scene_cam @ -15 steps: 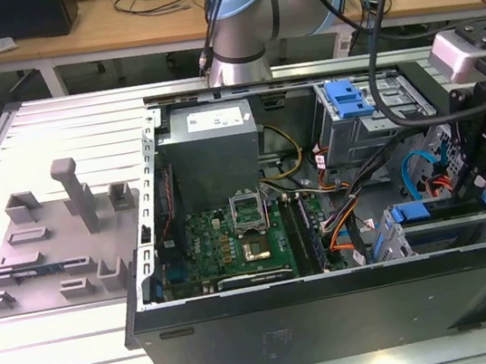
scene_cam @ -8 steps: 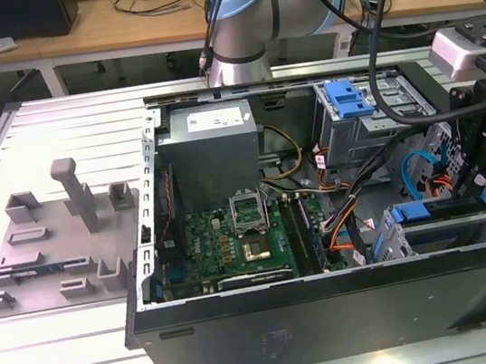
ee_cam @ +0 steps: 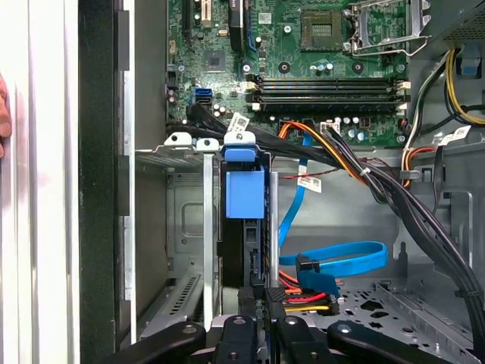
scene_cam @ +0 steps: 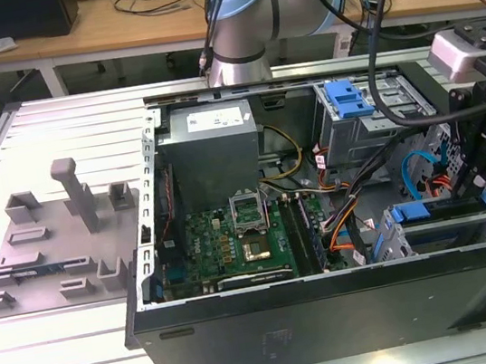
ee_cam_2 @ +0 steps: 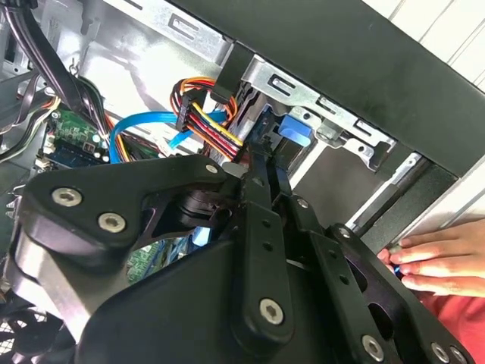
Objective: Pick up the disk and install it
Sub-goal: 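Insert the first disk wire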
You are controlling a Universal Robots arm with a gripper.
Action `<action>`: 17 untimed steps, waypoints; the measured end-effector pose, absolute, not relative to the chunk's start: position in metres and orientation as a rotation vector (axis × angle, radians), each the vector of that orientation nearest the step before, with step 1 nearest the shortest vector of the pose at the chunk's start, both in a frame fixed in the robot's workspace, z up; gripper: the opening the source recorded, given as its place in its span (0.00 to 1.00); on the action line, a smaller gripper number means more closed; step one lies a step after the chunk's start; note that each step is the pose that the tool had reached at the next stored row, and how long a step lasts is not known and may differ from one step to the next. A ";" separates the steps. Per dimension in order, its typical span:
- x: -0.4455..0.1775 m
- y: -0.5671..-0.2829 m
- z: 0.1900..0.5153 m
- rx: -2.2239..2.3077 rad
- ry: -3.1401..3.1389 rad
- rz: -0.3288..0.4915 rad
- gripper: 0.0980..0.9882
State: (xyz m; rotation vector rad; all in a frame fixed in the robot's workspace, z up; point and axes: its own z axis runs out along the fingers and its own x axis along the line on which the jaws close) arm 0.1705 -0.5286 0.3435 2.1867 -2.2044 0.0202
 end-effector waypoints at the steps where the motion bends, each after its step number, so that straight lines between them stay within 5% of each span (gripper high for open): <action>1: 0.171 -0.529 0.343 2.187 -2.204 0.020 0.08; 17: 0.170 -0.529 0.340 2.187 -2.205 0.020 0.09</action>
